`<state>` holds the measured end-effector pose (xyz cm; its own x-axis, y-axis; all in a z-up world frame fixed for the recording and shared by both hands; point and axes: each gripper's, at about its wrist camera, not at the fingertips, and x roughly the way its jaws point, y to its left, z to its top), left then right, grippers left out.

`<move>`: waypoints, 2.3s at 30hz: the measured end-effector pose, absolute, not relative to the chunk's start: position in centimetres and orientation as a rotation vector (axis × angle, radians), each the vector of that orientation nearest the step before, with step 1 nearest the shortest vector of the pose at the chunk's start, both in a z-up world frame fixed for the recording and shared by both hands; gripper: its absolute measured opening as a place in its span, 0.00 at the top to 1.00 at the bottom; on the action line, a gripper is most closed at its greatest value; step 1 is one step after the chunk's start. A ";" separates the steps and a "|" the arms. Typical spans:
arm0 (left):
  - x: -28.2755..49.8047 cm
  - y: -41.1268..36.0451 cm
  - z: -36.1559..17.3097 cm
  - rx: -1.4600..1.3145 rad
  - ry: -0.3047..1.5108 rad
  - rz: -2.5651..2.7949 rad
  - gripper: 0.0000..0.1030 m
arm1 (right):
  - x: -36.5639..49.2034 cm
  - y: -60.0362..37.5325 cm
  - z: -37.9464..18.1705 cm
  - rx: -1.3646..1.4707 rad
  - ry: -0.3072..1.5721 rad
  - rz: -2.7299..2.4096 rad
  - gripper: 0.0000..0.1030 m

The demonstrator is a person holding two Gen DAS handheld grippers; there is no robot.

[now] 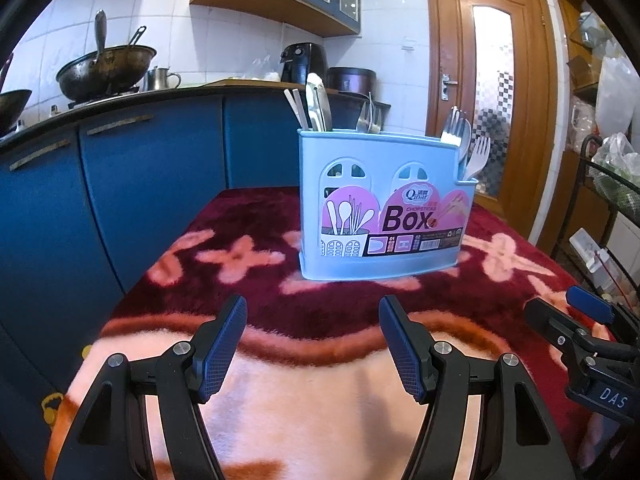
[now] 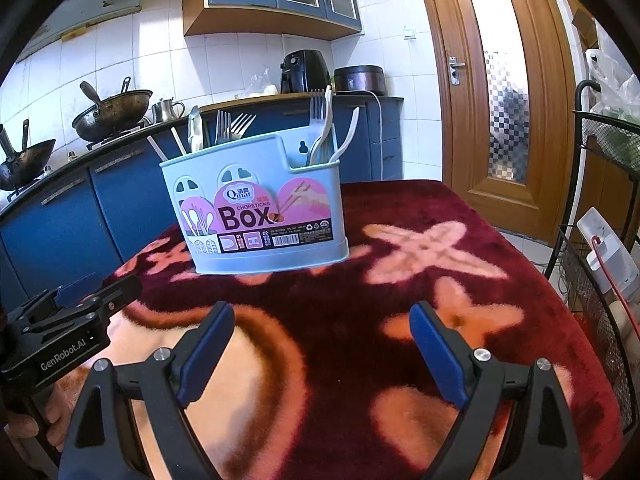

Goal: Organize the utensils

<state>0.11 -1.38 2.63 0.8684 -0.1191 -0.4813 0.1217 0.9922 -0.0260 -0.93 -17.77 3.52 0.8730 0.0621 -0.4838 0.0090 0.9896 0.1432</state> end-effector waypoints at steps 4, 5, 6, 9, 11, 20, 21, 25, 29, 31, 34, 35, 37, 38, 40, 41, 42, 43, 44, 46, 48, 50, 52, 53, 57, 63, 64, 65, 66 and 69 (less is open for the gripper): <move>0.1 -1.4 2.6 0.005 0.503 -0.126 0.32 | -0.9 -17.8 3.5 0.142 0.509 0.028 0.12; 0.1 -1.4 2.6 0.005 0.504 -0.125 0.32 | -0.9 -17.8 3.5 0.142 0.509 0.028 0.12; 0.1 -1.4 2.6 0.004 0.504 -0.127 0.32 | -1.0 -17.8 3.5 0.143 0.509 0.028 0.12; 0.1 -1.4 2.6 0.002 0.506 -0.128 0.32 | -0.9 -17.8 3.5 0.143 0.510 0.028 0.12; 0.1 -1.3 2.6 0.001 0.506 -0.128 0.32 | -0.9 -17.8 3.5 0.143 0.509 0.028 0.12; 0.1 -1.3 2.6 0.002 0.506 -0.128 0.32 | -0.9 -17.8 3.5 0.143 0.509 0.027 0.12; 0.1 -1.3 2.6 0.002 0.505 -0.128 0.32 | -0.9 -17.8 3.5 0.143 0.510 0.028 0.12; 0.1 -1.3 2.6 0.000 0.506 -0.128 0.32 | -0.9 -17.8 3.5 0.144 0.510 0.028 0.12; 0.1 -1.3 2.6 0.002 0.505 -0.129 0.32 | -0.9 -17.8 3.5 0.143 0.510 0.028 0.12; 0.1 -1.3 2.6 0.002 0.505 -0.130 0.32 | -0.9 -17.8 3.5 0.144 0.510 0.028 0.12; 0.1 -1.4 2.6 0.001 0.505 -0.130 0.32 | -0.9 -17.8 3.5 0.145 0.510 0.028 0.12; 0.1 -1.3 2.6 0.001 0.505 -0.130 0.32 | -0.9 -17.8 3.5 0.145 0.510 0.028 0.12; 0.1 -1.3 2.6 0.000 0.505 -0.129 0.32 | -0.9 -17.8 3.5 0.144 0.510 0.028 0.12; 0.1 -1.3 2.6 0.000 0.505 -0.130 0.32 | -0.9 -17.8 3.5 0.144 0.510 0.028 0.12; 0.1 -1.4 2.7 -0.001 0.505 -0.130 0.32 | -0.9 -17.8 3.5 0.144 0.510 0.028 0.12; 0.1 -1.4 2.7 0.000 0.505 -0.131 0.32 | -0.9 -17.8 3.5 0.144 0.511 0.029 0.12; 0.2 -1.4 2.7 0.000 0.505 -0.131 0.32 | -0.9 -17.8 3.5 0.144 0.510 0.028 0.12; 0.1 -1.4 2.7 0.000 0.505 -0.131 0.32 | -0.9 -17.8 3.5 0.144 0.510 0.028 0.12; 0.1 -1.4 2.7 0.000 0.504 -0.130 0.32 | -0.9 -17.8 3.5 0.145 0.510 0.028 0.12; 0.1 -1.4 2.7 -0.001 0.504 -0.130 0.32 | -0.9 -17.8 3.5 0.145 0.511 0.028 0.12; 0.1 -1.4 2.7 -0.002 0.505 -0.130 0.32 | -0.9 -17.8 3.5 0.146 0.511 0.028 0.12; 0.1 -1.4 2.7 -0.002 0.505 -0.130 0.32 | -0.9 -17.8 3.5 0.148 0.511 0.028 0.12; 0.1 -1.4 2.7 -0.002 0.504 -0.130 0.32 | -0.9 -17.8 3.4 0.148 0.512 0.028 0.12; 0.1 -1.4 2.7 -0.001 0.505 -0.130 0.32 | -0.9 -17.8 3.4 0.147 0.512 0.028 0.12; 0.1 -1.4 2.7 -0.002 0.504 -0.130 0.32 | -0.9 -17.8 3.4 0.147 0.512 0.027 0.12; 0.1 -1.4 2.8 -0.005 0.506 -0.129 0.32 | -0.9 -17.8 3.4 0.148 0.514 0.028 0.12; 0.1 -1.4 2.8 -0.007 0.507 -0.129 0.32 | -0.9 -17.8 3.4 0.148 0.513 0.028 0.12; 0.1 -1.3 2.8 -0.009 0.507 -0.129 0.32 | -0.9 -17.8 3.4 0.147 0.514 0.028 0.12; 0.1 -1.3 2.9 -0.010 0.508 -0.129 0.32 | -0.9 -17.7 3.4 0.146 0.515 0.028 0.12; 0.1 -1.2 2.9 -0.016 0.511 -0.128 0.32 | -0.9 -17.7 3.3 0.147 0.516 0.028 0.12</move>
